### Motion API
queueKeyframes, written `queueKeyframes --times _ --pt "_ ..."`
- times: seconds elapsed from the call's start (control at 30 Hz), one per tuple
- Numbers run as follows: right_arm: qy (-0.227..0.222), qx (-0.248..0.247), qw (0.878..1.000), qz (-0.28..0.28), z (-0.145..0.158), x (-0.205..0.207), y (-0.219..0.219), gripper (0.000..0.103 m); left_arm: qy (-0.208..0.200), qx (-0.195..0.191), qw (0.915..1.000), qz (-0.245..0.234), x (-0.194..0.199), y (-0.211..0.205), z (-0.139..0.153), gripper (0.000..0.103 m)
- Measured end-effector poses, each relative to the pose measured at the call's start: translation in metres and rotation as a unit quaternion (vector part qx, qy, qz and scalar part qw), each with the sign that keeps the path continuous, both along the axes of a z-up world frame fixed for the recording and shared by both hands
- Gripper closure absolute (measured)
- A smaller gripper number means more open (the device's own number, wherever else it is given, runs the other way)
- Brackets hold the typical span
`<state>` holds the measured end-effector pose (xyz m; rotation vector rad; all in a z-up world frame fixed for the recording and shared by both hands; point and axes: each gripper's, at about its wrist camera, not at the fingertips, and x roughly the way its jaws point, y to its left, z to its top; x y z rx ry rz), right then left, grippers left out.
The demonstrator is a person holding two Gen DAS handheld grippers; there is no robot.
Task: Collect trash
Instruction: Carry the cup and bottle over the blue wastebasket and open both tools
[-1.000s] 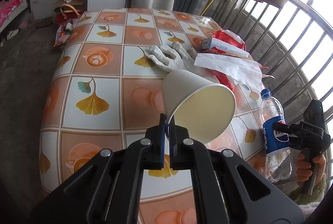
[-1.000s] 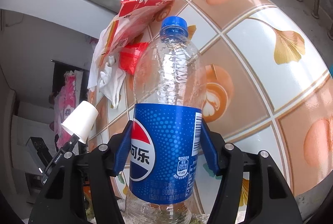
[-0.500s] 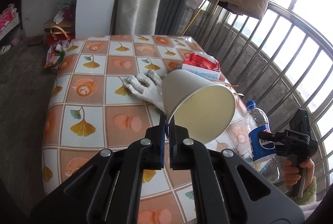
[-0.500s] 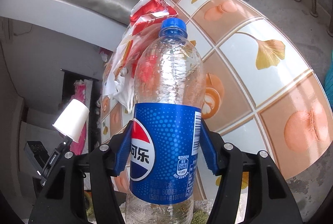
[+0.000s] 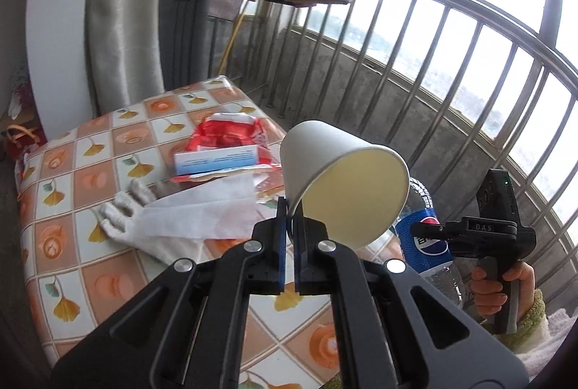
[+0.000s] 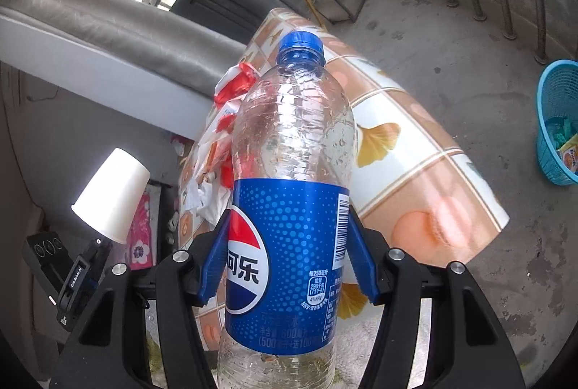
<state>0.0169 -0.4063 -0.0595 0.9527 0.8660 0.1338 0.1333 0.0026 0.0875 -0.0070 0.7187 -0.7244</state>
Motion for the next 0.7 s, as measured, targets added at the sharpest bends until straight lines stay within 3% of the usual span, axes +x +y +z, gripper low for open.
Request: queueKeyframes --times 0.2,0.37,0.6,0.7 --pt "-0.002 0.011 0.998 -0.061 -0.007 -0.036 -0.038 0.045 0.002 0.014 0.9965 -0.083 0.0 -0.073 0.001 0.102" --pt "0.012 0.028 0.992 -0.125 -0.028 -0.073 -0.074 0.045 0.005 0.036 0.9888 -0.145 -0.011 -0.141 -0.007 0.102" --pt "0.031 0.071 0.967 -0.243 -0.061 -0.14 -0.139 0.044 0.019 0.064 0.9713 -0.228 -0.026 -0.245 -0.022 0.102" --pt "0.034 0.088 0.953 -0.288 -0.079 -0.163 -0.159 0.044 0.044 0.085 0.9609 -0.26 -0.027 -0.293 -0.04 0.102"
